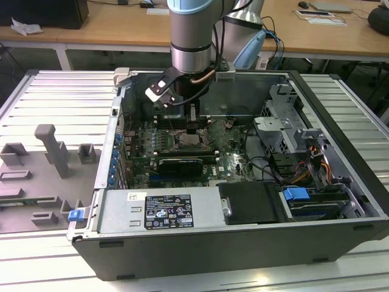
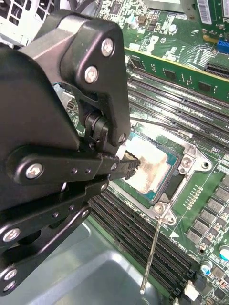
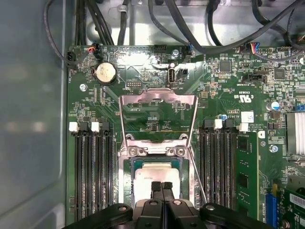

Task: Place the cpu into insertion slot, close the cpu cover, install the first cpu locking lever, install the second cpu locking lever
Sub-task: 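Close the cpu cover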

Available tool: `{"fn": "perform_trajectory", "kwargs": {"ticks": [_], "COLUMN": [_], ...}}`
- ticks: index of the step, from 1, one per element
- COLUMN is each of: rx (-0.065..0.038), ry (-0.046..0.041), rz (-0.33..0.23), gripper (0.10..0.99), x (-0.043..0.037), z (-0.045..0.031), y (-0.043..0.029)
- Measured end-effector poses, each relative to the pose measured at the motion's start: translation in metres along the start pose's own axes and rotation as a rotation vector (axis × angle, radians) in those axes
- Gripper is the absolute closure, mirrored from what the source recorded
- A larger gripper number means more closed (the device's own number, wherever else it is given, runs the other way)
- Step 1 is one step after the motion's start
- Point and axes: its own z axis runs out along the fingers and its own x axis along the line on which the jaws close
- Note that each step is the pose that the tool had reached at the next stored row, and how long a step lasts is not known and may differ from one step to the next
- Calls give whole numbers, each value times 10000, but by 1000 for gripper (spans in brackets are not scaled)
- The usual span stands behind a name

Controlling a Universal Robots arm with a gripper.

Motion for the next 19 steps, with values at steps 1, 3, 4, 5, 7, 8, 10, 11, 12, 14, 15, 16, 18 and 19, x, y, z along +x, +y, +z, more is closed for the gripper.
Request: {"fn": "perform_trajectory", "kwargs": {"ticks": [1,3,4,5,7,8,10,11,12,14,15,16,18,19], "rx": [3,2,2,2,0,1,6,15,17,17,17,18,17,18], "ry": [-6,-4,-3,-4,-2,0,-4,-4,-3,-3,0,-5,-2,-2], "rz": [0,1,0,0,1,1,1,0,-1,1,0,-1,-1,0], "gripper": [980,980,980,980,980,980,980,980,980,980,980,980,980,980], "x": [-1,-1,-1,-1,-1,-1,-1,0,-1,-1,0,-2,-1,0], "z": [-10,-23,-34,-44,-48,-48,-43,-41,-41,-89,-104,-273,-301,-300], "y": [0,1,2,2,3,3,53,85,95,98,136,204,335,357]}}
